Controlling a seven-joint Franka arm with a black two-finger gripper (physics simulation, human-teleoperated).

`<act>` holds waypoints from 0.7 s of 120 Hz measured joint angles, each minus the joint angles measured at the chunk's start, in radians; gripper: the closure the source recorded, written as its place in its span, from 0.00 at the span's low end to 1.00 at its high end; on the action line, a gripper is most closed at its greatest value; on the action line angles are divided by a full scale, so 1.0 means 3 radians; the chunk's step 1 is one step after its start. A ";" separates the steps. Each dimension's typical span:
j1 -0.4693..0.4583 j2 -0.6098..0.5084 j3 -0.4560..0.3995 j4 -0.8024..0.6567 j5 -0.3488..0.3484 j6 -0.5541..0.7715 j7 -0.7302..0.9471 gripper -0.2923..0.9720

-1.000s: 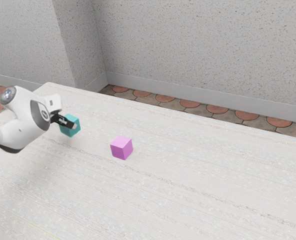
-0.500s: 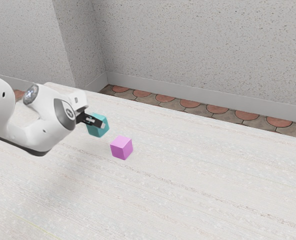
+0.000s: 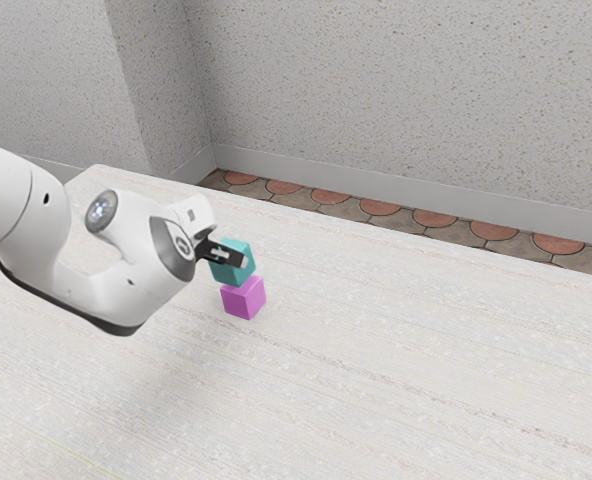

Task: Pick up the blue block with one arm, and put the blue block on the pink block with one arm

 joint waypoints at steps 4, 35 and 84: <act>-0.0020 0.0003 0.0001 -0.0001 -0.0002 0.0014 0.0000 0.47; -0.0085 0.0035 0.0022 -0.0002 -0.0008 0.0065 0.0000 0.43; -0.0115 -0.0500 0.0752 0.0497 0.0657 -0.0798 0.0175 0.28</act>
